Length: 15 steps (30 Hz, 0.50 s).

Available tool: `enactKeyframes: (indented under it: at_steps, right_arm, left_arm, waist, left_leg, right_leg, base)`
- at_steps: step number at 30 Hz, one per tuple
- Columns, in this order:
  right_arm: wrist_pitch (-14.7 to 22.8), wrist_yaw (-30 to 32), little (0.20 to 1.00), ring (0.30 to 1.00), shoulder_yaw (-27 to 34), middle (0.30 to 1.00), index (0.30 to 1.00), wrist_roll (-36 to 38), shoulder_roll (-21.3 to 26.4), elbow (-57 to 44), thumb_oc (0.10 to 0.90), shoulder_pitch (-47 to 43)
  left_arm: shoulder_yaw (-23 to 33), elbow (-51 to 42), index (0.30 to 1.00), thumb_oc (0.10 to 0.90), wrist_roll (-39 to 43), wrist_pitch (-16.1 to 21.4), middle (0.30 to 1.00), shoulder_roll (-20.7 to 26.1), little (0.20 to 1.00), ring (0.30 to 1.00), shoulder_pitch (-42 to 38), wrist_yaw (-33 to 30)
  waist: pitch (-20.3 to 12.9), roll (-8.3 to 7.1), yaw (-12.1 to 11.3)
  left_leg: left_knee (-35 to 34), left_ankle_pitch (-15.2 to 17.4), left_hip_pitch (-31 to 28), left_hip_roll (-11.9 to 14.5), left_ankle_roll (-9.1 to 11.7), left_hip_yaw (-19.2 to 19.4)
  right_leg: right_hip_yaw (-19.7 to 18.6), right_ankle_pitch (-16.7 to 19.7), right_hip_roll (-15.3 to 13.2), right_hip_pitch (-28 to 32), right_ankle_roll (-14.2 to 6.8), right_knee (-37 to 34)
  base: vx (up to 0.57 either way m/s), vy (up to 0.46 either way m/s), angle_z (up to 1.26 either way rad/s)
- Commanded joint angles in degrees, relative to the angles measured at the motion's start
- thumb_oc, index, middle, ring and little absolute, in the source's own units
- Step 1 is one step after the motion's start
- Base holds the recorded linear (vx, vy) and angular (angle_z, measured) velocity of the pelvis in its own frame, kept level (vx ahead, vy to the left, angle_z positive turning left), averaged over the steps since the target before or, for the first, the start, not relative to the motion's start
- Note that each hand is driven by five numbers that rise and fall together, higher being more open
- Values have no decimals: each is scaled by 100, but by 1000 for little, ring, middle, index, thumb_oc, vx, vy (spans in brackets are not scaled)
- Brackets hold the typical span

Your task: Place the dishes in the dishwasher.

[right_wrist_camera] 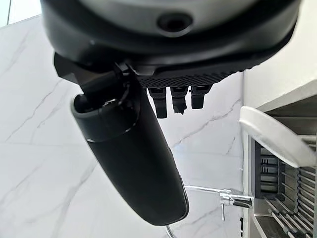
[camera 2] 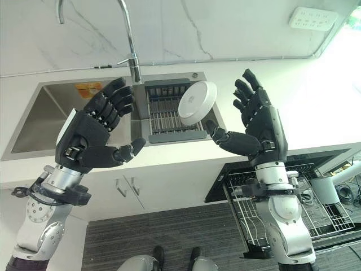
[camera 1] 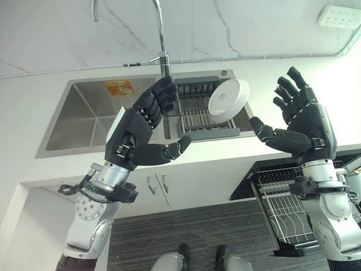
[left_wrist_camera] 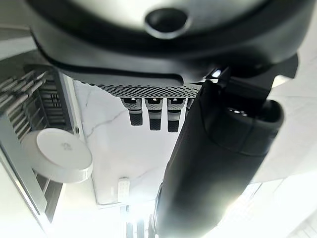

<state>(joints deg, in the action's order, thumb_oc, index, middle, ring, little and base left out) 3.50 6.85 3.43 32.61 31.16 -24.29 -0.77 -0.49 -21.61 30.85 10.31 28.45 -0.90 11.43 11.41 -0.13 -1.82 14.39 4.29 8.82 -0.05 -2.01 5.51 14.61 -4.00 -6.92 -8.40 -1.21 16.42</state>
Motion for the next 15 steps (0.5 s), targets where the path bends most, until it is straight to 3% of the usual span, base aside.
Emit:
enactKeyframes:
  at_steps: [1, 4, 7, 12, 13, 15]
  right_arm:
    - [332, -124, 900, 900, 180, 900, 900, 375, 79, -44, 800, -734]
    - [256, -128, 900, 900, 102, 900, 900, 442, 92, 130, 800, -864]
    - [296, -150, 900, 900, 137, 900, 900, 457, 119, 264, 800, -857]
    - [392, -193, 900, 900, 62, 900, 900, 283, -66, 371, 800, -899]
    - [468, -180, 900, 900, 25, 900, 900, 283, -107, 394, 800, -865]
    - [457, -181, 900, 900, 83, 900, 900, 375, -98, 372, 800, -807]
  left_arm:
    - [-14, -442, 900, 800, 206, 573, 900, -22, 900, 900, -252, -159]
    - [-70, -367, 900, 800, 167, 625, 900, -100, 900, 900, -262, -214]
    - [-65, -274, 900, 800, 265, 668, 900, -184, 900, 900, -240, -169]
    - [-70, -185, 900, 800, 24, 882, 900, -243, 900, 900, -160, -71]
    - [-177, -97, 900, 800, -228, 971, 900, -230, 900, 900, -250, -198]
    - [-178, -88, 900, 800, -246, 947, 900, -196, 900, 900, -337, -212]
  waist:
    - [-551, 2, -12]
    - [-494, -32, -71]
    - [-327, -159, -142]
    - [-252, -37, -177]
    - [-350, -27, -167]
    - [-441, -58, -150]
  left_leg:
    - [279, 799, -242, 726, 566, 180]
    - [279, 645, -381, 583, 604, 126]
    - [279, 353, -481, 349, 553, 360]
    - [279, 552, -130, 311, 411, 466]
    - [279, 719, -186, 173, 337, 172]
    - [279, 807, -217, 142, 301, 135]
  right_leg:
    - [12, -785, -21, 172, -365, 77]
    - [-53, -815, 57, 237, -273, 77]
    - [-95, -778, -4, 366, -227, 77]
    - [2, -816, 124, 472, -293, 77]
    - [-30, -803, 133, 482, -350, 77]
    - [29, -790, 74, 516, -397, 77]
  base:
    - [60, -143, -4]
    - [69, -99, 5]
    - [73, -38, 9]
    - [58, 196, 31]
    - [78, 278, 8]
    - [86, 256, 8]
